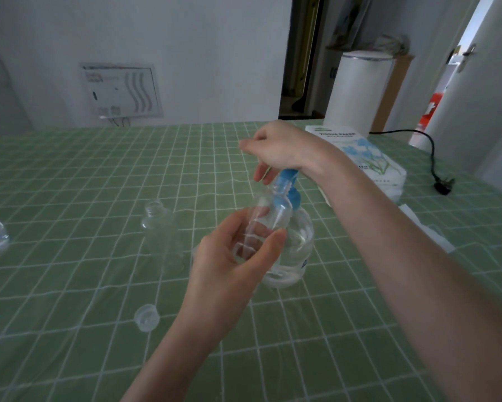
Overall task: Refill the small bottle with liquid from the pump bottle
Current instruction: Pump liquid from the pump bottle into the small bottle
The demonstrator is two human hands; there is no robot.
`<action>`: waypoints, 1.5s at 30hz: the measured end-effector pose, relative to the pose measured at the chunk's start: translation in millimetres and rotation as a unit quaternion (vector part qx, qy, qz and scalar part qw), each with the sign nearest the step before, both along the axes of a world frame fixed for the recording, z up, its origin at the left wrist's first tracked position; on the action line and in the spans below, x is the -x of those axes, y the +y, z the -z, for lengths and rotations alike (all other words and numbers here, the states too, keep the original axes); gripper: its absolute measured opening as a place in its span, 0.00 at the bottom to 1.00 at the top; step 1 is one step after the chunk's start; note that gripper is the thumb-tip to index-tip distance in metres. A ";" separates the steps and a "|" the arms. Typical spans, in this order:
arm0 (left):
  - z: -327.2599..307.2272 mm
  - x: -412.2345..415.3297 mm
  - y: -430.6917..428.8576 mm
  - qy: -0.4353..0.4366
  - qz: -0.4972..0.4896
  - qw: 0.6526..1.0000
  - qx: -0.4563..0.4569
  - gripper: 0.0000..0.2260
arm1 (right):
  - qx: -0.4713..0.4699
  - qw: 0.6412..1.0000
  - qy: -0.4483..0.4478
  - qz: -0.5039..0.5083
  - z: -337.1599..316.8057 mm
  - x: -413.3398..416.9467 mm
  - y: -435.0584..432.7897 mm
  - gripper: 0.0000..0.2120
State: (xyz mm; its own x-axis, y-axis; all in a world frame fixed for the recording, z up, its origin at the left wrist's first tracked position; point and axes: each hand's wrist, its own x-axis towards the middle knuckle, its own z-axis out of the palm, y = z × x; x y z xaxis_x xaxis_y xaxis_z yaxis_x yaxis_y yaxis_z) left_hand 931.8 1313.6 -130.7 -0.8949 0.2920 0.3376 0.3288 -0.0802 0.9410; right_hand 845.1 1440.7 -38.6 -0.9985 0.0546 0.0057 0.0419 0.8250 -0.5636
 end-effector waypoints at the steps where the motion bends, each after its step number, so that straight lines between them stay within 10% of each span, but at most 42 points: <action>1: -0.3 0.2 0.3 0.000 -0.001 1.000 0.001 0.06 | -0.004 1.000 -0.007 -0.002 0.0 -0.3 0.6 0.22; 45: 1.5 0.2 0.8 0.007 -0.004 1.000 0.011 0.06 | -0.011 0.999 -0.041 -0.001 4.3 -1.9 1.2 0.18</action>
State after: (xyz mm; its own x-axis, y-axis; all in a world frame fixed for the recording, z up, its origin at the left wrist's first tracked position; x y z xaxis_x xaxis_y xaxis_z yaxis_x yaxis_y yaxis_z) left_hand 931.6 1314.4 -132.1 -0.8925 0.2920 0.3439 0.3428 -0.0564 0.9377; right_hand 846.9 1442.0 -42.9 -0.9957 0.0532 -0.0755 0.0857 0.8376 -0.5395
